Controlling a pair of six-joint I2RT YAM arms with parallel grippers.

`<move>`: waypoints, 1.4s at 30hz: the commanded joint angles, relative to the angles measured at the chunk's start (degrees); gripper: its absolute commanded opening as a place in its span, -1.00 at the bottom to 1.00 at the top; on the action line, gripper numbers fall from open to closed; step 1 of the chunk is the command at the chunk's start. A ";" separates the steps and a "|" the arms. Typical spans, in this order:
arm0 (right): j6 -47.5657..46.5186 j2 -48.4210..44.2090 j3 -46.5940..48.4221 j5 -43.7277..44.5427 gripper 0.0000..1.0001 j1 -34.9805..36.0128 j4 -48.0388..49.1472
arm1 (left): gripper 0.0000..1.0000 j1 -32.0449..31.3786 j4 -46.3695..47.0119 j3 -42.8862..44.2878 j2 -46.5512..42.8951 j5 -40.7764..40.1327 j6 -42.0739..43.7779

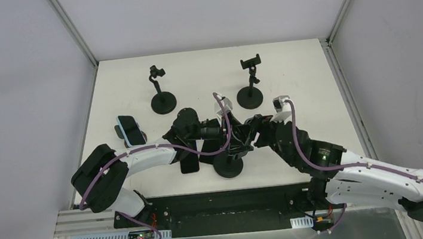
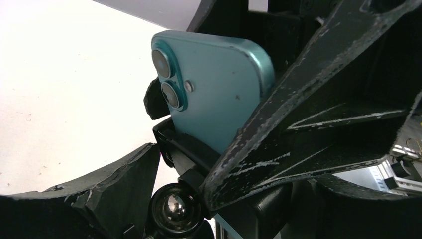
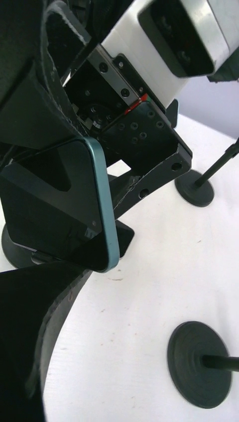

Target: Remove the phone from the phone stand

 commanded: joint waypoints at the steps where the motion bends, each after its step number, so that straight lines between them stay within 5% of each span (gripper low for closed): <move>1: -16.78 -4.04 -11.10 -3.42 -1.00 0.44 10.73 | -1.00 -0.39 2.31 -0.39 -1.00 1.30 0.60; 5: -24.35 -6.87 -16.30 -7.87 -1.00 -5.27 15.94 | -1.00 -0.80 2.31 -1.57 -1.65 3.75 1.35; 13: -23.13 -6.58 -19.60 -27.11 -1.00 -24.47 17.76 | -1.00 -1.50 2.37 -2.32 -2.57 6.36 2.17; 22: -24.62 -0.70 -18.41 -31.90 -1.00 -27.98 19.70 | -1.00 -1.87 2.40 -2.31 -2.78 8.29 2.49; 25: -21.96 -0.56 -16.59 -33.65 -1.00 -27.99 18.22 | -0.97 -1.60 2.40 -2.68 -2.49 3.15 1.11; 29: -13.88 -0.77 -14.86 -29.55 -1.00 -24.90 16.19 | 0.07 -1.68 2.40 -2.96 -2.09 -4.48 -0.35; 31: -13.29 -1.17 -13.84 -22.60 -1.00 -18.78 14.26 | 0.93 -1.69 2.40 -2.43 -2.32 -6.47 -0.78; 37: -3.45 -0.82 -6.73 -6.00 -1.00 -7.26 3.31 | 0.98 -1.83 2.40 1.33 -1.59 -6.46 -3.01; 42: 4.70 -0.28 -0.09 -3.02 -1.00 -2.18 -7.44 | 0.98 -1.77 2.36 1.45 -1.73 -8.21 -1.45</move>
